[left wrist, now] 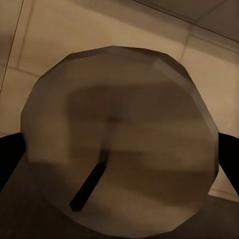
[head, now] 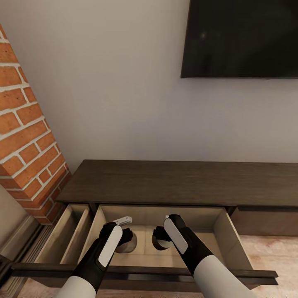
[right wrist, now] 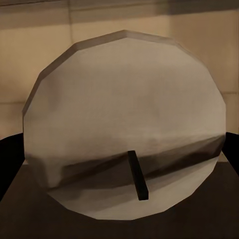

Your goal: Place each of the two pumpkins and all three candles from the living room inside a cabinet in the living room (use any cabinet), then make sure every cabinet is closed, and position the cauldron so it is next to a table in the living room.

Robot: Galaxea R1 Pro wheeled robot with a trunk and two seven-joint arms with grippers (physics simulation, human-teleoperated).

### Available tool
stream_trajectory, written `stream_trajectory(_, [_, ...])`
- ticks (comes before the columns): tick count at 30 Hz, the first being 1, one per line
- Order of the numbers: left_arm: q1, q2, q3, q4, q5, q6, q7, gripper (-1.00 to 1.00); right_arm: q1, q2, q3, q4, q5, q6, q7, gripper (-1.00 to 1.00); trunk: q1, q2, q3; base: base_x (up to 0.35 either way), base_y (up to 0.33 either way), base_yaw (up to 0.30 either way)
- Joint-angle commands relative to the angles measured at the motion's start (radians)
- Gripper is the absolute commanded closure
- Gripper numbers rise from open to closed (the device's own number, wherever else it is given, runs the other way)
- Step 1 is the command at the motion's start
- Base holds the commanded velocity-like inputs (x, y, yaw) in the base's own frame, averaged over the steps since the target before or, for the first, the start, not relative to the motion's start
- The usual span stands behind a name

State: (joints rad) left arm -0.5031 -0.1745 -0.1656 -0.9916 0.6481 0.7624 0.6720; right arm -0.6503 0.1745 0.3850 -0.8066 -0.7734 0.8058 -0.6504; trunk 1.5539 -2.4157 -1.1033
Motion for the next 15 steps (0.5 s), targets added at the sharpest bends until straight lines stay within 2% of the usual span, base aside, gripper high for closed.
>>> stream_trajectory(1, [0.0, 0.0, 0.0, 0.0, 0.0, 0.0, 0.0, 1.0, 0.0, 0.0, 0.0, 0.0, 0.0, 0.0, 0.0, 1.0, 0.004, -0.007, -0.003, 0.0, 0.0, 0.0])
stream_trajectory(12, [0.0, 0.0, 0.0, 0.0, -0.001, -0.002, 0.001, 1.0, 0.0, 0.0, 0.0, 0.0, 0.0, 0.0, 0.0, 1.0, 0.046, -0.084, -0.038, 0.0, 0.0, 0.0])
stream_trajectory(15, [0.0, 0.0, 0.0, 0.001, -0.002, -0.003, 0.001, 1.0, 0.0, 0.0, 0.0, 0.0, 0.0, 0.0, 0.0, 1.0, 0.047, -0.085, -0.049, 0.0, 0.0, 0.0])
